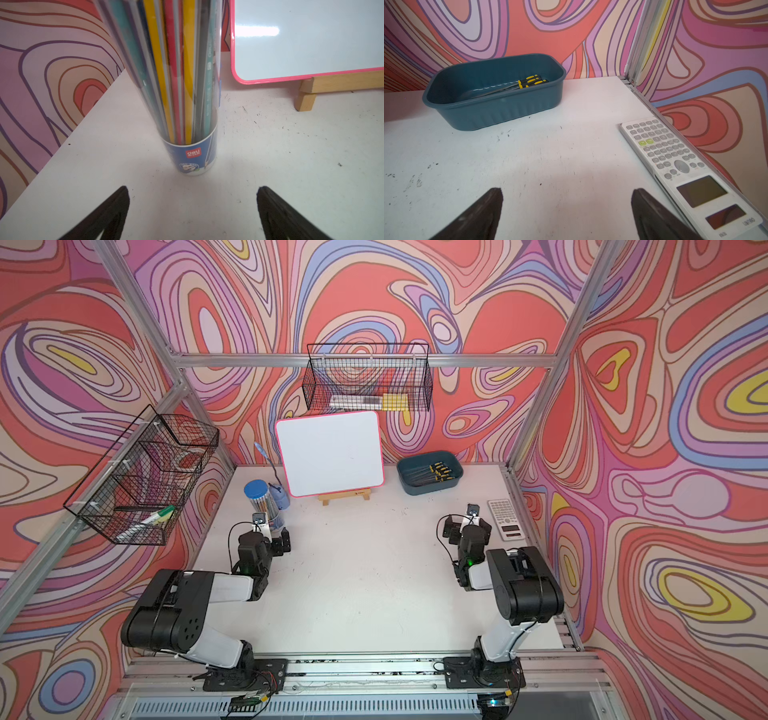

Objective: Take the file tool out of the storage box
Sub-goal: Move the storage box to the center of the board.

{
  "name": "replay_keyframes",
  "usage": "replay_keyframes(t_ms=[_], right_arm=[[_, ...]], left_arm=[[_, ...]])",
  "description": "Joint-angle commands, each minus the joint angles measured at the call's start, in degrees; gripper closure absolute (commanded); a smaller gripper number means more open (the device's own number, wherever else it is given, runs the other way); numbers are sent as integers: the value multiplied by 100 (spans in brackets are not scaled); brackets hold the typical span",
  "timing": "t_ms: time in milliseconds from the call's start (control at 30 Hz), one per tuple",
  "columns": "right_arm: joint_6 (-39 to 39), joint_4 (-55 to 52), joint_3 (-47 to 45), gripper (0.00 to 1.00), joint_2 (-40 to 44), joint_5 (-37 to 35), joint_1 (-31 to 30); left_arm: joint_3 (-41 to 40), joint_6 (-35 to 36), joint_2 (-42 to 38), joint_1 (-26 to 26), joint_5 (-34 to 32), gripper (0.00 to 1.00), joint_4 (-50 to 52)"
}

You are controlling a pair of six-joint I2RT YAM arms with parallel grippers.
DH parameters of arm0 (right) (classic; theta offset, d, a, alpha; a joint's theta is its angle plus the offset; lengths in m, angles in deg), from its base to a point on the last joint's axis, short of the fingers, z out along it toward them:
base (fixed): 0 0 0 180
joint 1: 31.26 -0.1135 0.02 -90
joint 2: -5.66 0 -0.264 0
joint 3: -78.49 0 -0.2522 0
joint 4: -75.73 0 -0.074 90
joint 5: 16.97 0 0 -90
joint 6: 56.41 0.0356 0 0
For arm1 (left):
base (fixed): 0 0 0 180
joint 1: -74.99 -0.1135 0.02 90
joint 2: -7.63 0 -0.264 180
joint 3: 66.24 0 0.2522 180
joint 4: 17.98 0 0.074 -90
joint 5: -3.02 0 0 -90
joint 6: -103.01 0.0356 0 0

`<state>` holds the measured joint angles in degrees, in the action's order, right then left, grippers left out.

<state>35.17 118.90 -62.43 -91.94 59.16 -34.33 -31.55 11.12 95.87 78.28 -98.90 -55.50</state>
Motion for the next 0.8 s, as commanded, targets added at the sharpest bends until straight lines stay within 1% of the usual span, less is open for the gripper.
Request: replay_keyframes(t_ms=[0, 133, 200, 433, 700, 767], right_arm=[[29, -20, 54, 1, 20, 25, 19], [26, -19, 60, 2, 22, 33, 18], [31, -19, 60, 2, 14, 32, 21], [53, -102, 87, 1, 22, 111, 50], [47, -44, 63, 1, 30, 89, 52], [-6, -20, 48, 2, 86, 45, 48]], left_arm=[[17, 60, 14, -39, 50, 0, -101], [17, 54, 8, -41, 50, 1, -94], [85, -8, 0, -167, 355, 1, 77], [87, 48, -33, -197, 542, 0, 115], [101, 24, -54, -167, 412, 1, 157], [69, 84, -138, -84, 198, 0, 102]])
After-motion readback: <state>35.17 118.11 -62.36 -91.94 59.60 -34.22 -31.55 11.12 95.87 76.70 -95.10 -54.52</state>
